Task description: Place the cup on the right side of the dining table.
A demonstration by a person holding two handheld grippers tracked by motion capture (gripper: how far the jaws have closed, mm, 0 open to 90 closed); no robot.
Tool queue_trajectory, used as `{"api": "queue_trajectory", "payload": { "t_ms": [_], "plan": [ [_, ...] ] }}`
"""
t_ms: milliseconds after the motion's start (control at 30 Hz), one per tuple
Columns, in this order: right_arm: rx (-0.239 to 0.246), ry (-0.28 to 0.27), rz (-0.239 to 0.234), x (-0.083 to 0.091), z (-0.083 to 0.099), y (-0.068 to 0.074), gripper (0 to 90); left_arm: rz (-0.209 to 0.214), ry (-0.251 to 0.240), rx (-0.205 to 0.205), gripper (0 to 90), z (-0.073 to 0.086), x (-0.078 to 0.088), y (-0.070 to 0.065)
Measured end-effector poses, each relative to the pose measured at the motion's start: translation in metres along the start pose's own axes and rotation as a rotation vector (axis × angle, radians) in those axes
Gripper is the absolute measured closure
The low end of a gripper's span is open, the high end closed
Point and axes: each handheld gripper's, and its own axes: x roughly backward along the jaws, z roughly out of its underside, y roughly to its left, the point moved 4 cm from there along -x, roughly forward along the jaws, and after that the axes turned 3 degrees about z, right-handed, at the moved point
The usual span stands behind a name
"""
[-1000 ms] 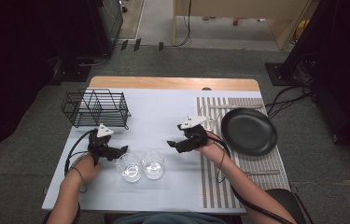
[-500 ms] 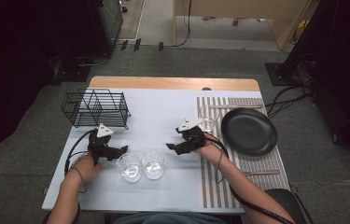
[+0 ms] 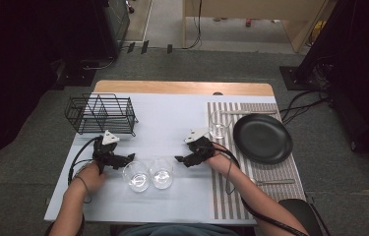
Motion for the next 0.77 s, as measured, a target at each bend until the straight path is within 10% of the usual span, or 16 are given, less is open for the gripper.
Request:
{"api": "queue_trajectory", "payload": {
  "t_ms": [767],
  "plan": [
    [0.011, 0.016, 0.014, -0.0032, 0.0015, 0.0017, 21.3, 0.0, 0.0, 0.0, 0.0, 0.0, 0.0, -0.0001]
  ]
}}
